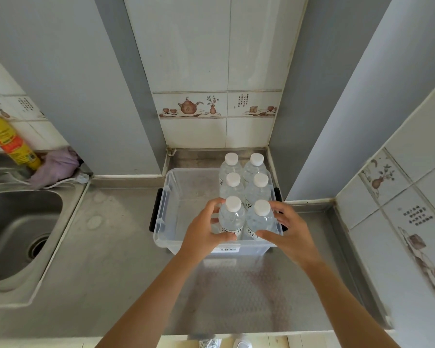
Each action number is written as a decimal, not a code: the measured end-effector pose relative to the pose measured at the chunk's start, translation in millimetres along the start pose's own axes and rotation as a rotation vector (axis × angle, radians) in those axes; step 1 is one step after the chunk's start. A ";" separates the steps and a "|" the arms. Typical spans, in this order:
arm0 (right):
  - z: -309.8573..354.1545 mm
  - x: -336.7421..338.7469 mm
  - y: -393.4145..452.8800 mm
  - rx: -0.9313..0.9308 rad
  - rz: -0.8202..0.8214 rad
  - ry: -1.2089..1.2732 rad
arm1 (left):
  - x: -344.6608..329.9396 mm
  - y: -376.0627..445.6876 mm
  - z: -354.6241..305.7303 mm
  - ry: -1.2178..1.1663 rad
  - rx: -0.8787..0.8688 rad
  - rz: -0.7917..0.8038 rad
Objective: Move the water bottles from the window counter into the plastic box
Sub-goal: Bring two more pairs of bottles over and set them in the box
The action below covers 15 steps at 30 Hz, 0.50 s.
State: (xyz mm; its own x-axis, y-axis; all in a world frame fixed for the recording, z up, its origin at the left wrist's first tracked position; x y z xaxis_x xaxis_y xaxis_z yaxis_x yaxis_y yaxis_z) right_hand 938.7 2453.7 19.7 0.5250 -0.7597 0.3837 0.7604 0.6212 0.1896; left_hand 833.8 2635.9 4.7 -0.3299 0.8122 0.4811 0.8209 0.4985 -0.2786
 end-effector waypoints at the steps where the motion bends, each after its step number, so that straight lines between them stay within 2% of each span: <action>1: -1.0 -0.4 0.0 -0.003 0.004 -0.003 | -0.2 -0.8 -0.1 -0.003 0.007 -0.008; 10: 5.7 8.4 -13.6 0.004 0.015 -0.078 | 1.5 -20.3 -1.7 -0.005 0.009 -0.066; 15: 35.5 16.9 -26.9 0.050 0.031 -0.319 | 16.0 -48.9 -15.5 0.049 -0.069 -0.198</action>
State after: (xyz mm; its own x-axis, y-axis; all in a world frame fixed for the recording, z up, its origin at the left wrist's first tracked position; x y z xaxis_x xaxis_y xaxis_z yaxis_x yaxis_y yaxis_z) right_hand 913.6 2431.0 53.1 0.3951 -0.6465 0.6526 0.7218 0.6579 0.2147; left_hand 795.7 2619.8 38.9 -0.4665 0.6836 0.5613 0.7725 0.6240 -0.1179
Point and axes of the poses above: each hand's wrist, its own y-axis towards the middle knuckle, its own x-axis out of the back of the hand, z = x × y, the point moved 8 cm from there along y, towards the middle knuckle, and after that the axes turned 14 degrees about x, right-handed, at the moved point
